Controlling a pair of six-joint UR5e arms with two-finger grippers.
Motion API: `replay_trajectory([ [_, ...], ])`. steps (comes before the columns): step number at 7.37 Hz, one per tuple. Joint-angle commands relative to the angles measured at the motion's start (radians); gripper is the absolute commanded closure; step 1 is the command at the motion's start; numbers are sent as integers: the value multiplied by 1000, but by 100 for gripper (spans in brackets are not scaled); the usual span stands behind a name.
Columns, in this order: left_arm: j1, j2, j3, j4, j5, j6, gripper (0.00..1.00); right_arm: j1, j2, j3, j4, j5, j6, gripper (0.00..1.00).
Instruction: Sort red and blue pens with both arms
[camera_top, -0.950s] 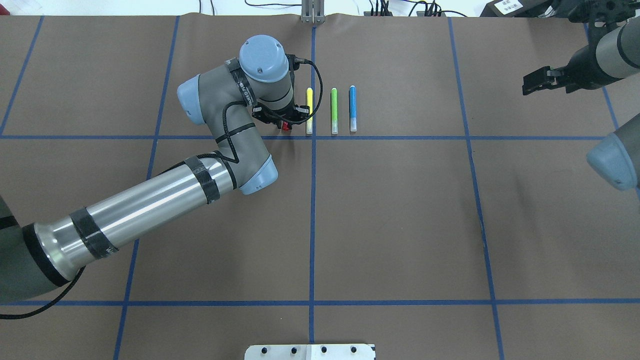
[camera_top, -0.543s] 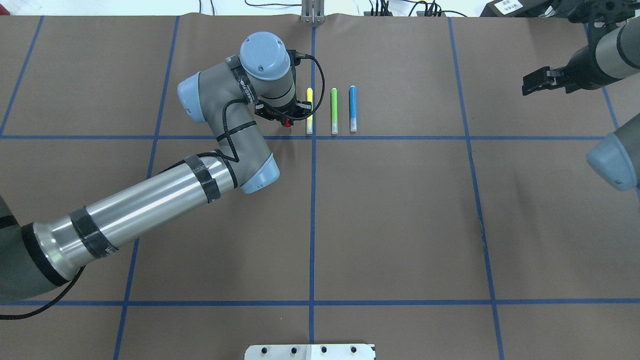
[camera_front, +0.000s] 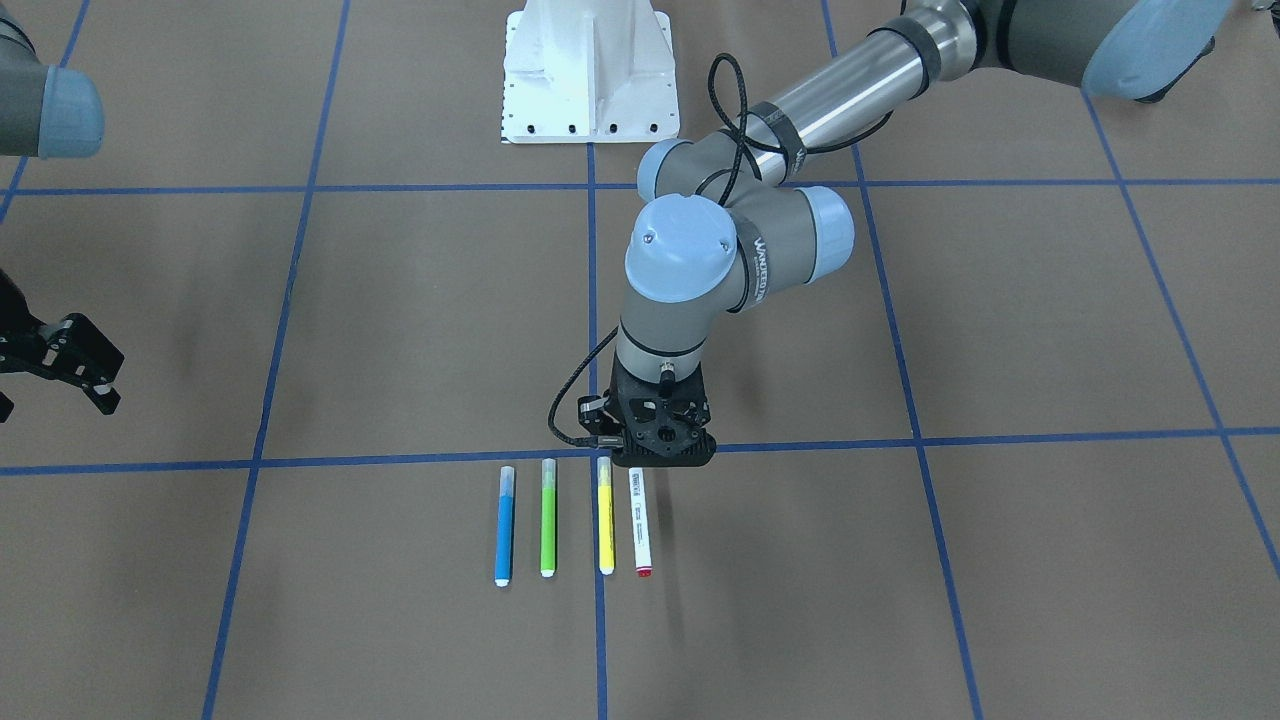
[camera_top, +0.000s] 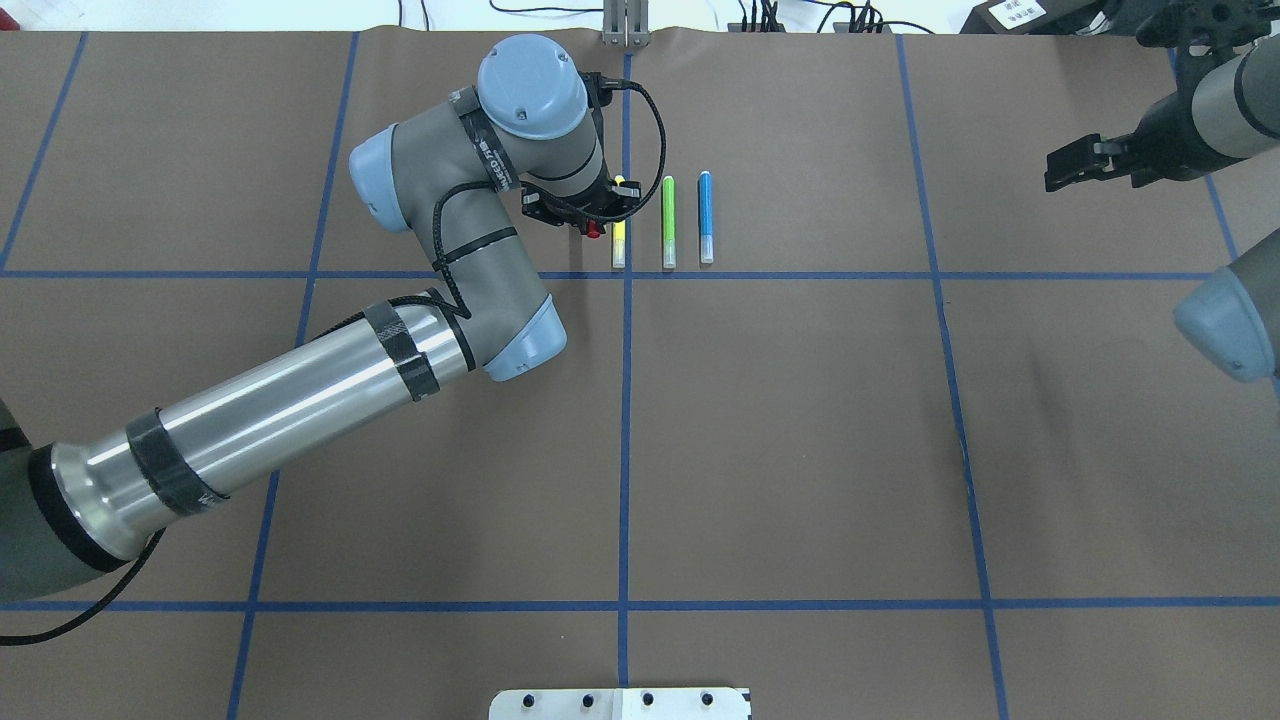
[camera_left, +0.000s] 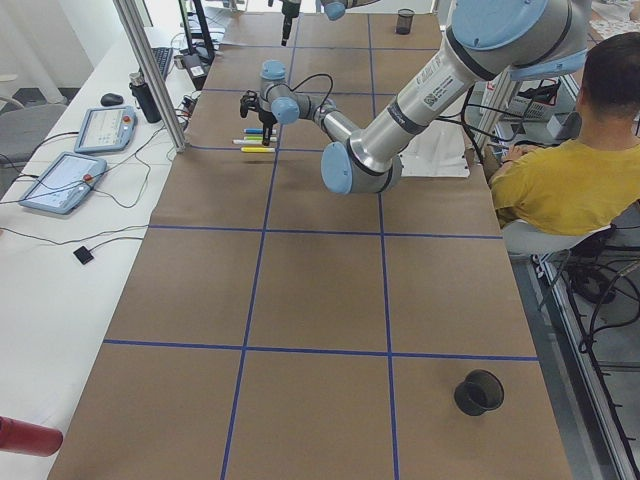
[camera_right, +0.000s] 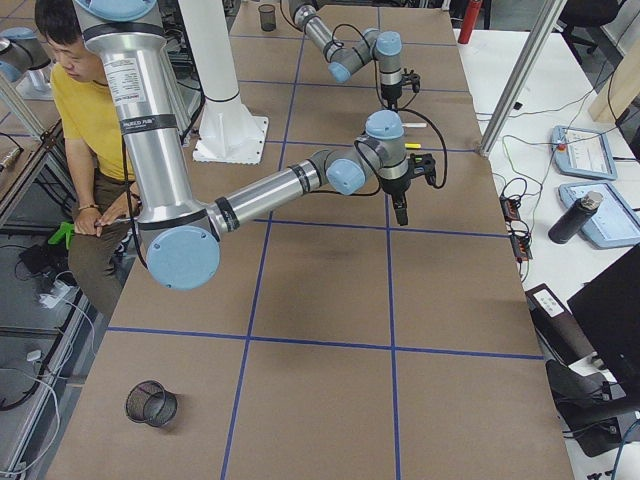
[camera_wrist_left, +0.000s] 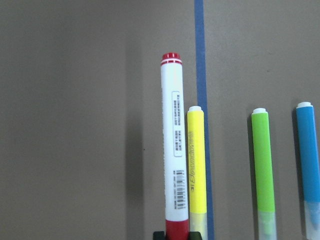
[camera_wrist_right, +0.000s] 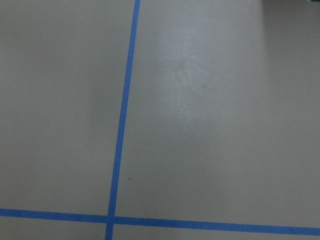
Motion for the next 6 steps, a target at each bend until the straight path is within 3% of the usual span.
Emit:
replay_trajectory([
  [1,-11,117,-310,269,-39,17,100,0,-1,-1,0,0,0,0],
  [4,-25,377,-821,616,-42,204,100,0,-6,1,0,0,0,0],
  [6,-51,571,-987,640,-42,295,100,-2,-7,2,0,2,0,0],
])
